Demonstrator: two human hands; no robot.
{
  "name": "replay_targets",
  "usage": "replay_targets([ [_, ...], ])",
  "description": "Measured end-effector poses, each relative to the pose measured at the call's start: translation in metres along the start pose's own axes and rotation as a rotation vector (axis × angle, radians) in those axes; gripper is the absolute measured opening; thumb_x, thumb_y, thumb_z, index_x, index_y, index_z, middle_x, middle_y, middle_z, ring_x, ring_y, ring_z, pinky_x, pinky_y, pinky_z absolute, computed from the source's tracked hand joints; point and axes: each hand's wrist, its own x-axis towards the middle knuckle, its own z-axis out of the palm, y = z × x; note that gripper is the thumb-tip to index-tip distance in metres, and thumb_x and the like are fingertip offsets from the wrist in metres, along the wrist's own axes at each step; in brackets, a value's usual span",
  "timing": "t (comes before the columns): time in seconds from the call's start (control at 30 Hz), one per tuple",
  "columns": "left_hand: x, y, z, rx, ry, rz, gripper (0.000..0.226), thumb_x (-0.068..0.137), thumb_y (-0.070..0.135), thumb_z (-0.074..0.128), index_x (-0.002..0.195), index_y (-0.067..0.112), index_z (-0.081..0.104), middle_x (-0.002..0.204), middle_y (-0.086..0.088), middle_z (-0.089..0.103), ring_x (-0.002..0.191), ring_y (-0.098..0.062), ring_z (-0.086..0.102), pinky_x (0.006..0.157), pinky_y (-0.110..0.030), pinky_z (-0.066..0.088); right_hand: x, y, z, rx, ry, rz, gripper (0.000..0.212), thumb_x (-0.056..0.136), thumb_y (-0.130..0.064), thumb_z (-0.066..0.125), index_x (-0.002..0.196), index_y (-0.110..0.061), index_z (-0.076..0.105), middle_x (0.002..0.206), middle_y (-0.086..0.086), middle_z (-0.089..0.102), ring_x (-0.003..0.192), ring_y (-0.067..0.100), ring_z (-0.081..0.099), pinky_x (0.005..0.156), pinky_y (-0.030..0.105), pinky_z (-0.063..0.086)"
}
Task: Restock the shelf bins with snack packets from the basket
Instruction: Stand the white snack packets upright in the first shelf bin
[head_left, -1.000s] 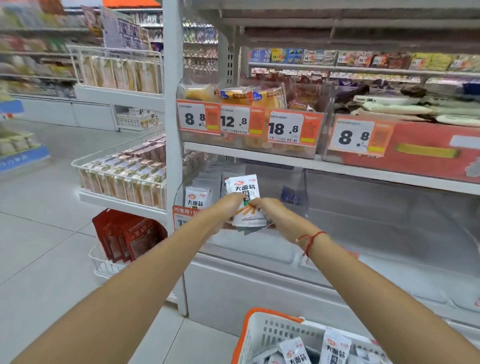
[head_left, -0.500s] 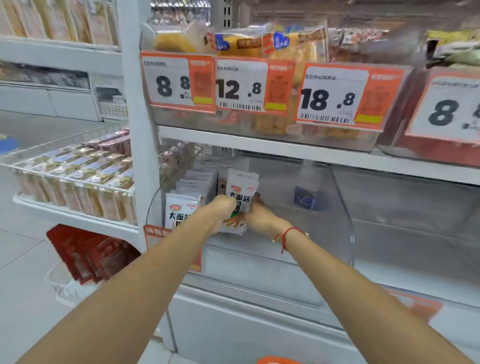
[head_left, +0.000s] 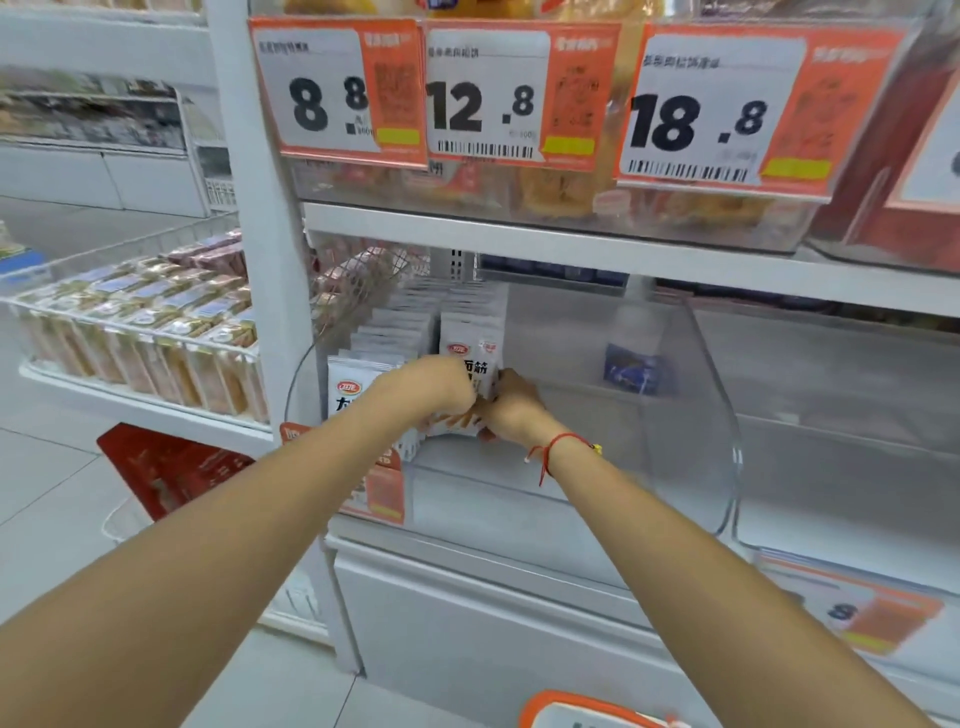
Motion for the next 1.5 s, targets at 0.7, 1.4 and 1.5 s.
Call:
replay_targets([
  [0.7,-0.008,0.01,-0.001,0.133,0.014,0.01,0.032,0.097,0.011,0.041,0.126,-0.002,0.047,0.124,-0.022,0.055,0.114,-0.037,0.055,0.085,-0.037,0.046,-0.033,-0.019,-0.02,-0.092,-0.352,0.124,0.058,0.098,-0.026,0.048,0.144,-0.006,0.019,0.136,0.017,0.048,0.074,0.018,0.055,0.068,0.028,0.051],
  [1.4,-0.209,-0.014,0.171,-0.168,0.16,0.045,0.034,0.092,0.02,0.05,0.124,0.028,0.057,0.13,0.008,0.059,0.118,-0.019,0.055,0.097,-0.031,0.044,-0.279,0.117,-0.053,-0.25,0.142,-0.32,0.016,0.087,-0.015,0.058,0.091,-0.027,0.068,0.087,-0.007,0.062,0.075,0.012,0.058,0.072,0.033,0.05],
  [1.5,-0.214,-0.021,0.202,-0.103,0.023,0.016,0.033,0.091,0.023,0.05,0.123,0.029,0.059,0.128,0.006,0.06,0.117,-0.021,0.056,0.096,-0.03,0.044,-0.293,0.15,-0.04,-0.268,0.045,-0.199,0.016,0.088,-0.016,0.058,0.09,-0.026,0.069,0.081,-0.011,0.061,0.075,0.011,0.058,0.071,0.031,0.05],
])
